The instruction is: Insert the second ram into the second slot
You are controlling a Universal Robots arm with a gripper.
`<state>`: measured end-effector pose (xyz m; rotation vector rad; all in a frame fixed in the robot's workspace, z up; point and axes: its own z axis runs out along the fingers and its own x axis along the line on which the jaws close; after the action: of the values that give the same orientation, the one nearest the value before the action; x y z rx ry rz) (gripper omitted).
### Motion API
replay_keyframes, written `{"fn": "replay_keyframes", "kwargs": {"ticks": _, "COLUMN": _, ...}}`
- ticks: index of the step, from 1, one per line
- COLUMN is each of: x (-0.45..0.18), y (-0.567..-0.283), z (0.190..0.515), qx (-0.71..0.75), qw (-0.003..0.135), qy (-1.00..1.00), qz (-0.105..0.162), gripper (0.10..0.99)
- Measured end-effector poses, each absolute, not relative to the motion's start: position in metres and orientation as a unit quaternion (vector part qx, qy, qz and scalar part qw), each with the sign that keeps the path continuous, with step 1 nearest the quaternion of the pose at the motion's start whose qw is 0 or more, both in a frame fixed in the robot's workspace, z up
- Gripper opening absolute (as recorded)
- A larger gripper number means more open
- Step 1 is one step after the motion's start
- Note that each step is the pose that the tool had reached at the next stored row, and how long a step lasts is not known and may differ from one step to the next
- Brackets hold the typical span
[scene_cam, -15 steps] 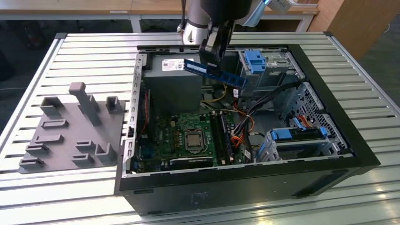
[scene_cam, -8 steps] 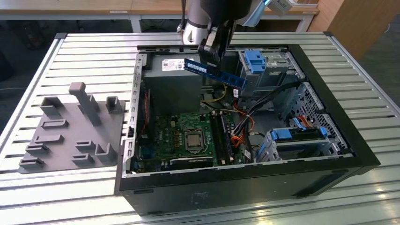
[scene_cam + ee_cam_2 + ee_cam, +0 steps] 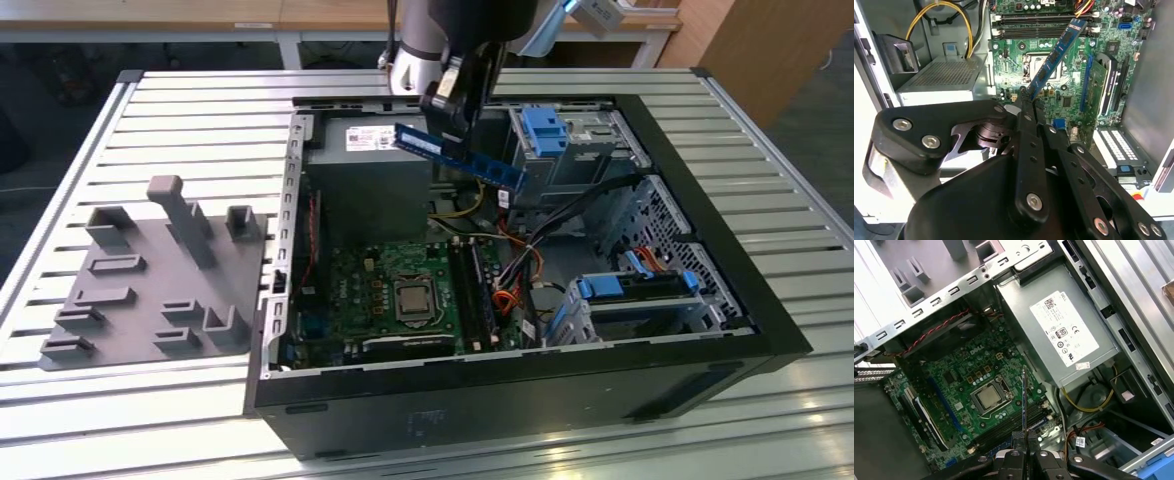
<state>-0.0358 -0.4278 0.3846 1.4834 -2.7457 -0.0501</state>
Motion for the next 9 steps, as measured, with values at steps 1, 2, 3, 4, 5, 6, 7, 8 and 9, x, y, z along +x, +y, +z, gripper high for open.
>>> {"fn": "replay_keyframes", "kwargs": {"ticks": 1, "x": -0.0358, "y": -0.4278, "z": 0.3846, "qx": 0.473, "qw": 0.010, "qy": -0.881, "qz": -0.016, "gripper": 0.133}}
{"fn": "replay_keyframes", "kwargs": {"ticks": 2, "x": -0.0358, "y": -0.4278, "z": 0.3846, "qx": 0.471, "qw": 0.010, "qy": -0.882, "qz": -0.016, "gripper": 0.133}}
{"fn": "replay_keyframes", "kwargs": {"ticks": 3, "x": -0.0358, "y": -0.4278, "z": 0.3846, "qx": 0.468, "qw": 0.010, "qy": -0.883, "qz": -0.016, "gripper": 0.133}}
{"fn": "replay_keyframes", "kwargs": {"ticks": 4, "x": -0.0358, "y": -0.4278, "z": 0.3846, "qx": 0.466, "qw": 0.010, "qy": -0.885, "qz": -0.016, "gripper": 0.133}}
{"fn": "replay_keyframes", "kwargs": {"ticks": 5, "x": -0.0358, "y": -0.4278, "z": 0.3846, "qx": 0.463, "qw": 0.010, "qy": -0.886, "qz": -0.016, "gripper": 0.133}}
{"fn": "replay_keyframes", "kwargs": {"ticks": 6, "x": -0.0358, "y": -0.4278, "z": 0.3846, "qx": 0.461, "qw": 0.010, "qy": -0.887, "qz": -0.016, "gripper": 0.133}}
{"fn": "replay_keyframes", "kwargs": {"ticks": 7, "x": -0.0358, "y": -0.4278, "z": 0.3846, "qx": 0.458, "qw": 0.010, "qy": -0.889, "qz": -0.016, "gripper": 0.133}}
{"fn": "replay_keyframes", "kwargs": {"ticks": 8, "x": -0.0358, "y": -0.4278, "z": 0.3846, "qx": 0.456, "qw": 0.010, "qy": -0.890, "qz": -0.016, "gripper": 0.133}}
{"fn": "replay_keyframes", "kwargs": {"ticks": 9, "x": -0.0358, "y": -0.4278, "z": 0.3846, "qx": 0.453, "qw": 0.010, "qy": -0.891, "qz": -0.016, "gripper": 0.133}}
